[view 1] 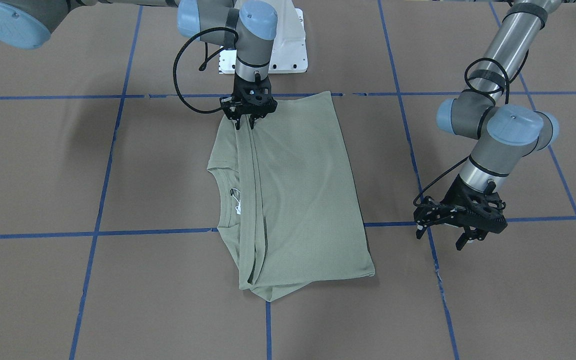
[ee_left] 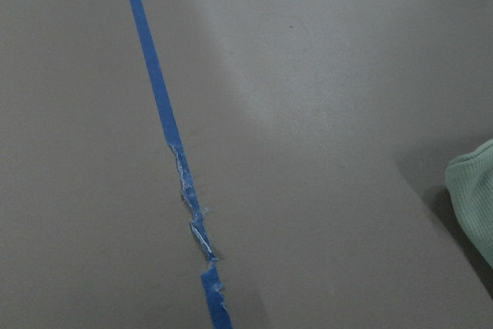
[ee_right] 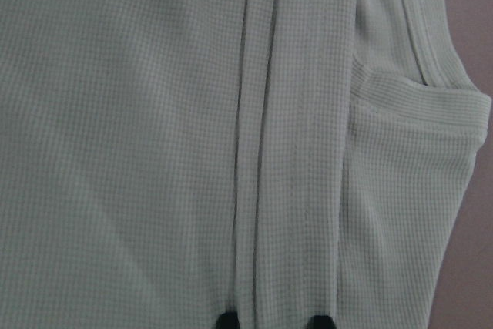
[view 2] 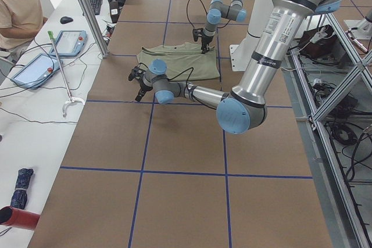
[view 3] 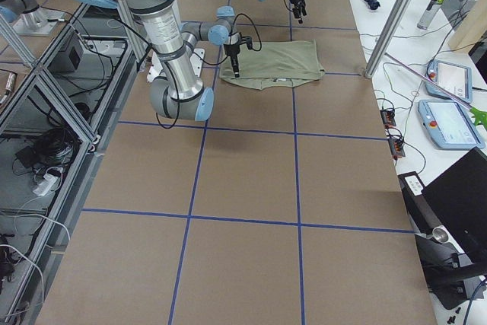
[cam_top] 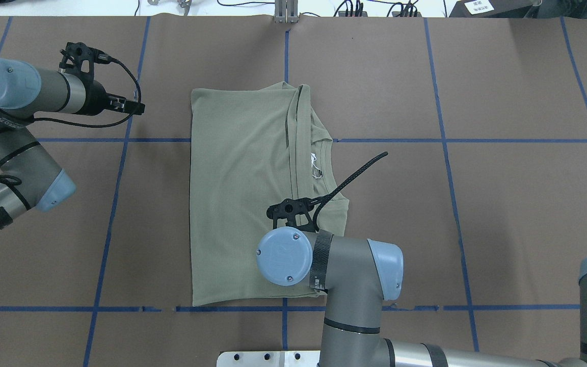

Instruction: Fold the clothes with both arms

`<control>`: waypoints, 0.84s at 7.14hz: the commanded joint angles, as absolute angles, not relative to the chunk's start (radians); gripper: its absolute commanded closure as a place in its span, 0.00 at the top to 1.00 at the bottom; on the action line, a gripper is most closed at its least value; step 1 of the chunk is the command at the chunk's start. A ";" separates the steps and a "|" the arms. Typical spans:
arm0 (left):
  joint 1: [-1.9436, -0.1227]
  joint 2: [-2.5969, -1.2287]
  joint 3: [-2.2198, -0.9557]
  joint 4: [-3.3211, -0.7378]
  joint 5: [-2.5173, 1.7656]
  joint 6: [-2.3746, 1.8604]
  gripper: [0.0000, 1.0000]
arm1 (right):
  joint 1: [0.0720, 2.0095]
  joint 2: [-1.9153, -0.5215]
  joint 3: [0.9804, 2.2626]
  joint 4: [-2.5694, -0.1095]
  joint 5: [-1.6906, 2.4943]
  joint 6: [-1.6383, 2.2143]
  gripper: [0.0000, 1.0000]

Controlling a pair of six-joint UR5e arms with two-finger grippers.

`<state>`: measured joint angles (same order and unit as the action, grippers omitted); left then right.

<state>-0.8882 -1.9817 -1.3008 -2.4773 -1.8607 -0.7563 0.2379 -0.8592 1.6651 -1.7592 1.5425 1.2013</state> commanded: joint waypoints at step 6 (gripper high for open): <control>-0.874 -1.959 -1.295 -2.546 -1.859 -0.759 1.00 | 0.248 -0.867 1.719 -1.808 1.543 1.201 0.28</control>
